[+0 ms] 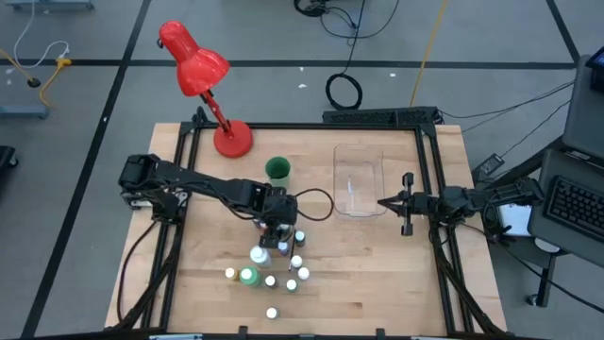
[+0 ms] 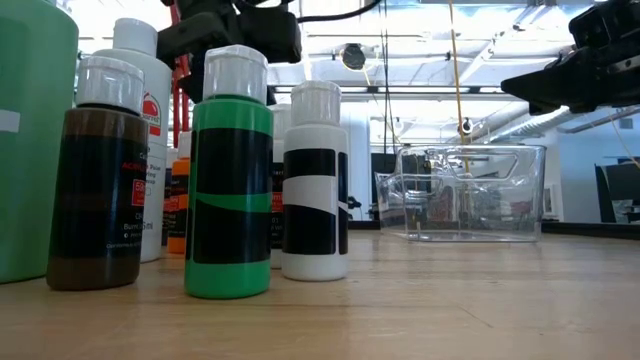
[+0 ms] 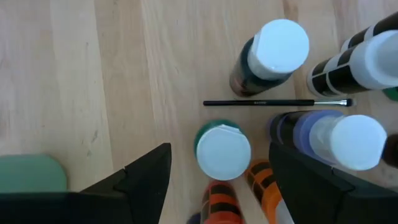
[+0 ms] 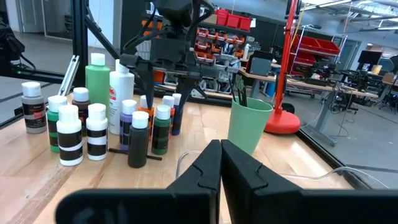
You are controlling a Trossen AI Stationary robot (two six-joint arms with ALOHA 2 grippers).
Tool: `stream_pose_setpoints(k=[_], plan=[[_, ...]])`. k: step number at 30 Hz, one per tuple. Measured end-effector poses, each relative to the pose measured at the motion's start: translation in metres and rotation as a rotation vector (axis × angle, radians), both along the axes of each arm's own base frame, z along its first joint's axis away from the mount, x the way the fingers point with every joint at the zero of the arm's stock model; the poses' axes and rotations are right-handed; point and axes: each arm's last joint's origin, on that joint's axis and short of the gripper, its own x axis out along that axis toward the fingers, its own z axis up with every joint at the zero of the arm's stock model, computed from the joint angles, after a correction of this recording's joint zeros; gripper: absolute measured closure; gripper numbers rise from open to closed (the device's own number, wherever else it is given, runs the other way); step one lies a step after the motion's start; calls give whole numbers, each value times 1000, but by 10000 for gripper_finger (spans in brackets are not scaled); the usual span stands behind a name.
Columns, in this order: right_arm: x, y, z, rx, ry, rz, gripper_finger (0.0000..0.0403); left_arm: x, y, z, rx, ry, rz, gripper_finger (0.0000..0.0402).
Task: Pick & Place Paint Supplies
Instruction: Put the green paint bottle into the transparent bin
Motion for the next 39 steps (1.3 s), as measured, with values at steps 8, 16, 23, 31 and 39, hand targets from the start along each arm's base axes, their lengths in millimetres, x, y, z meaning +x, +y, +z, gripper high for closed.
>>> stream_pose_setpoints(k=[8,16,23,31,39], plan=[[0,0,0,-1,0,0,399,2,-1,1,-27,-17,-11,159],[0,0,0,-10,3,0,399,2,-1,1,-26,-18,-30,233],[0,0,0,-12,4,0,399,2,0,1,14,-28,-79,311],[0,0,-1,-13,6,0,399,6,1,21,39,-57,-24,311],[0,0,-1,4,6,1,399,20,4,108,50,-240,31,311]])
